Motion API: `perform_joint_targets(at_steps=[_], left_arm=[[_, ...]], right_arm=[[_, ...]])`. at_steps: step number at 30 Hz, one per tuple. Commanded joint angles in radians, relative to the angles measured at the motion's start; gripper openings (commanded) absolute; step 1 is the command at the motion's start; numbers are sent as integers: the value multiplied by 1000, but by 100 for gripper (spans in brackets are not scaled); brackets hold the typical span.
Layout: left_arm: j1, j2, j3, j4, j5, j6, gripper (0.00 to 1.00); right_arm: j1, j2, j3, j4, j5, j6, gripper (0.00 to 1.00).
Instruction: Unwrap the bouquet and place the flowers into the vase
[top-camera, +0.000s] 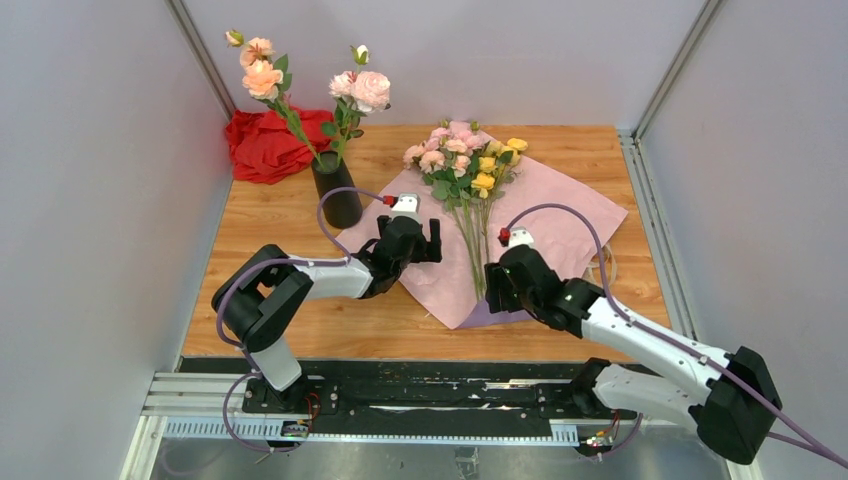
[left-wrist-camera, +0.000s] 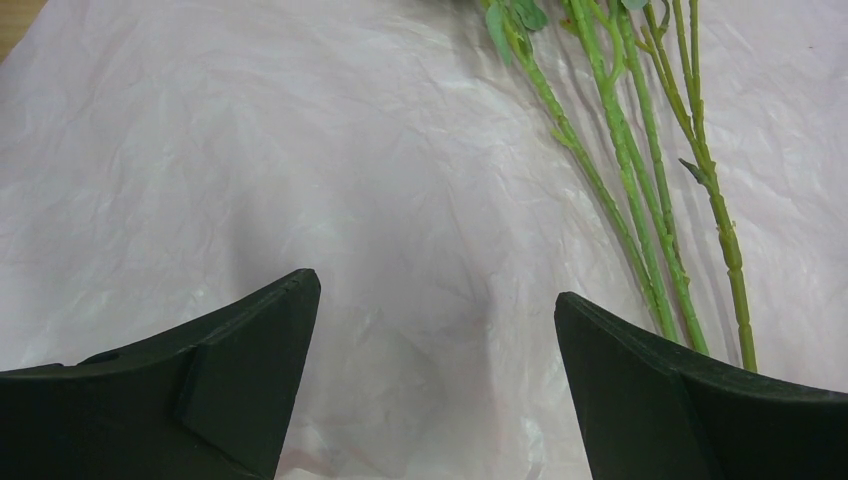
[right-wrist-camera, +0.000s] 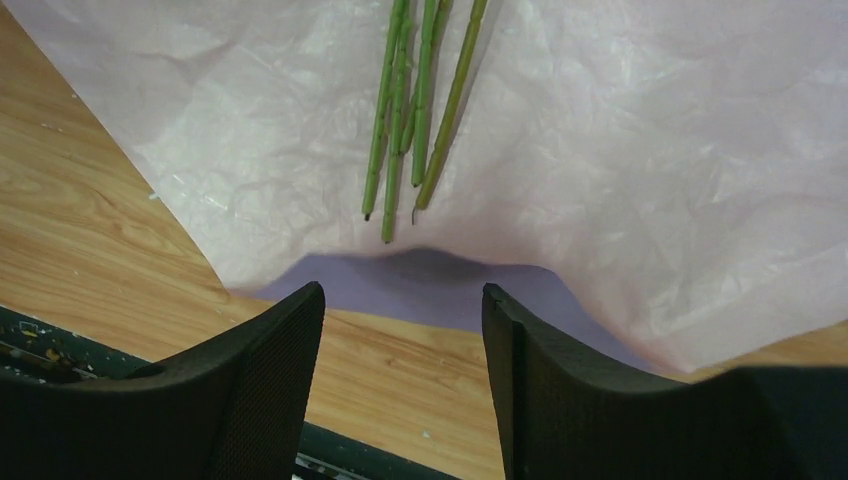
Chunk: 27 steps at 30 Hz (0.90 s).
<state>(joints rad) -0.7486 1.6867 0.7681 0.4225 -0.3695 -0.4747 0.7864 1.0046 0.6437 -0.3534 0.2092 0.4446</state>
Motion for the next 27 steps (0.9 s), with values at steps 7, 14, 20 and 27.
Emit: perform_joint_targets(at_steps=[7,14,20,27], left_arm=[[-6,-19,-13,21,-2,4,100],[-6,-19,-10,21,-3,7,100],[-6,-20,-12,21,-7,9,100],[-5,-22,-11,21,-9,9,100]], right_arm=[[45,-84,7,-129,168,19,55],[5,21,45,-37,256,-20,55],[-65,88,105,14,232,-26,55],[-156,133,128,102,145,-62,54]])
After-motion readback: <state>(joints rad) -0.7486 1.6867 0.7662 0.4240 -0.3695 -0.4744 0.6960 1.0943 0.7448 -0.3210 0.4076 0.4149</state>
